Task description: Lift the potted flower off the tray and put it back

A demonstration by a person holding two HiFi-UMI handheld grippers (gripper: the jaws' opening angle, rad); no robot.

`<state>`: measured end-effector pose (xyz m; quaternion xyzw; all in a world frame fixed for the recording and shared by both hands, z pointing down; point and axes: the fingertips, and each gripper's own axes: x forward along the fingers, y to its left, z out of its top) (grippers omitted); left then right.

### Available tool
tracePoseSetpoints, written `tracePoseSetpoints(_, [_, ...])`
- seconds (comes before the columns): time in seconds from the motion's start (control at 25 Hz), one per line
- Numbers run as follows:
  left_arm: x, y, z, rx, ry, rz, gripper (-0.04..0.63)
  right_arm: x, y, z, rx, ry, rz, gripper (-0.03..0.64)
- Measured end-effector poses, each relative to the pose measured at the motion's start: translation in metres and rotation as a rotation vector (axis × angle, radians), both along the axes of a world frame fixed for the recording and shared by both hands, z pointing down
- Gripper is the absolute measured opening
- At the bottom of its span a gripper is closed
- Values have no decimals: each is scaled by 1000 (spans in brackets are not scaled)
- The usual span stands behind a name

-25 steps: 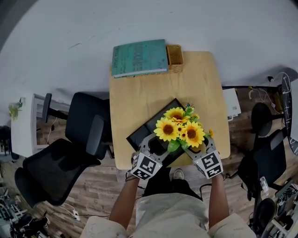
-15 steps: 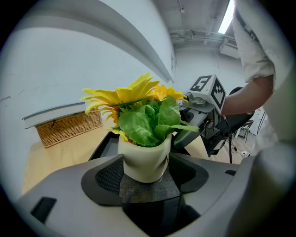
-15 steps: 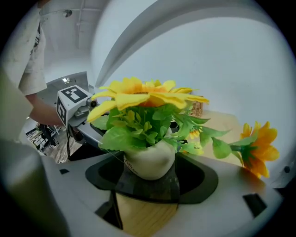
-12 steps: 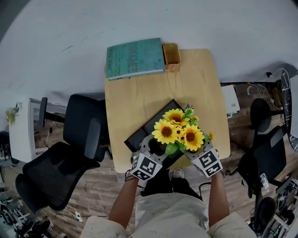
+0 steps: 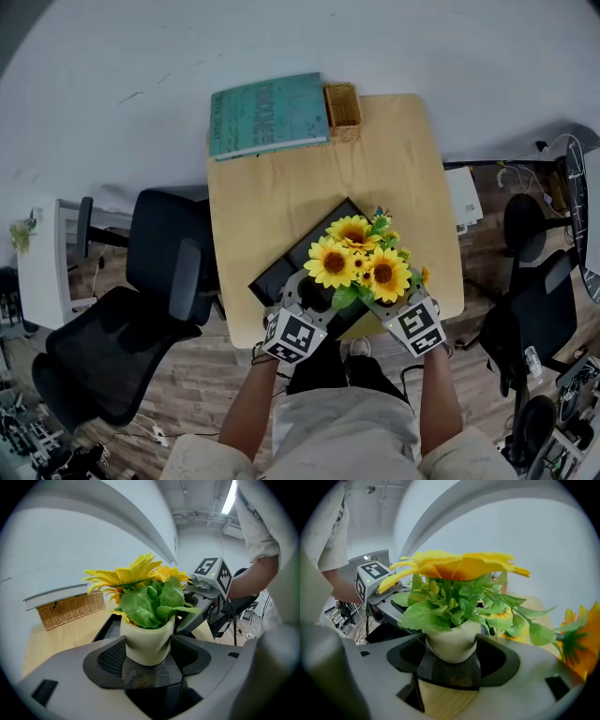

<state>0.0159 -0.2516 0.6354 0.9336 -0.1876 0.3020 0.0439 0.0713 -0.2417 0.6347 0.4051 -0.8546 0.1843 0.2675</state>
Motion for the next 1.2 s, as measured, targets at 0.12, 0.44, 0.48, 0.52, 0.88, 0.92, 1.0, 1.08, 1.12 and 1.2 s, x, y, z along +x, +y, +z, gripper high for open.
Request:
tracePoseSetpoints(0.12, [0,0,0,1,-3,1,284,0,1,0,-1,1,0,339])
tracePoseSetpoints(0.44, [-1,0,0,1,-16,-9,284,-1,0,0,2,13,1,339])
tracePoseSetpoints(0.48, [-1,0,0,0,-16,-10,284,-1,0,0,1,15,1,339])
tracePoseSetpoints(0.52, [-2,0,-1,-2,-15,-10,284,-1,0,0,0,16,1,339])
tracePoseSetpoints(0.88, [1,10,-11,6,3,-23,284,1,10,-10,24,20,2,339])
tracePoseSetpoints(0.92, [1,12,-14,10,5,-24,284,1,12,-13,31,20,1,339])
tracePoseSetpoints(1.0, [1,16,-19,17,13,-30,284,2,16,-18,42,20,1,339])
tracePoseSetpoints(1.08, [2,21,-27,21,33,-43,284,4,22,-22,45,10,2,339])
tracePoseSetpoints(1.12, [2,24,-32,25,45,-51,284,4,24,-27,49,-3,2,339])
tracePoseSetpoints(1.2, [2,29,-42,39,62,-65,284,3,28,-40,69,-25,-4,339])
